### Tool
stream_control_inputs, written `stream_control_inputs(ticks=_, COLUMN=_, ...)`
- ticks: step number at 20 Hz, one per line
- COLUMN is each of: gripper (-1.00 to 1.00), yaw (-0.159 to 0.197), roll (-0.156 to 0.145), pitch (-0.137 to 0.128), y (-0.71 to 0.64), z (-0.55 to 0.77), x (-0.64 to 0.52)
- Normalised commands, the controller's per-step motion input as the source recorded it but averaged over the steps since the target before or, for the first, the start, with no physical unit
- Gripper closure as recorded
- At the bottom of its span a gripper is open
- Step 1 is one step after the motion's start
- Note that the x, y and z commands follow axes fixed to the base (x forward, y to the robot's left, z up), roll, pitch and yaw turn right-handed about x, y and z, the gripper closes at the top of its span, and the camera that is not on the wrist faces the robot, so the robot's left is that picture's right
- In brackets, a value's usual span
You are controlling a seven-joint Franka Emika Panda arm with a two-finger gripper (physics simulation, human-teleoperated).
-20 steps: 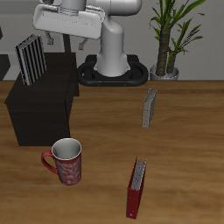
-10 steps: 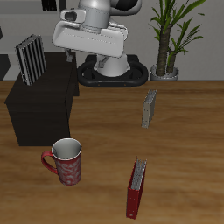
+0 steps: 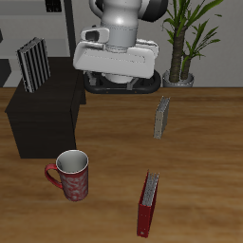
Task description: Place the striped book upright on top of the shelf and place the red book upright on top of the shelf
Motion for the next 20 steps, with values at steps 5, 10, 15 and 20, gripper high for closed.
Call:
stream_control_inputs(ticks=5, gripper=-1.00, yaw=-0.041, roll=0.059, pitch=0.020, y=0.22, z=-0.18, x=0.41)
stream_control_inputs(ticks=10, gripper=-1.00, yaw=-0.021, roll=0.069, pitch=0.023, y=0.30, z=-0.19, x=0.41)
stream_control_inputs(ticks=15, gripper=-1.00, yaw=-0.081, roll=0.017, pitch=0.010, y=0.20, z=-0.14, x=0.45)
stream_control_inputs(ticks=20, gripper=-1.00, yaw=-0.035, roll=0.044, pitch=-0.021, y=0.15, z=-0.07, x=0.26)
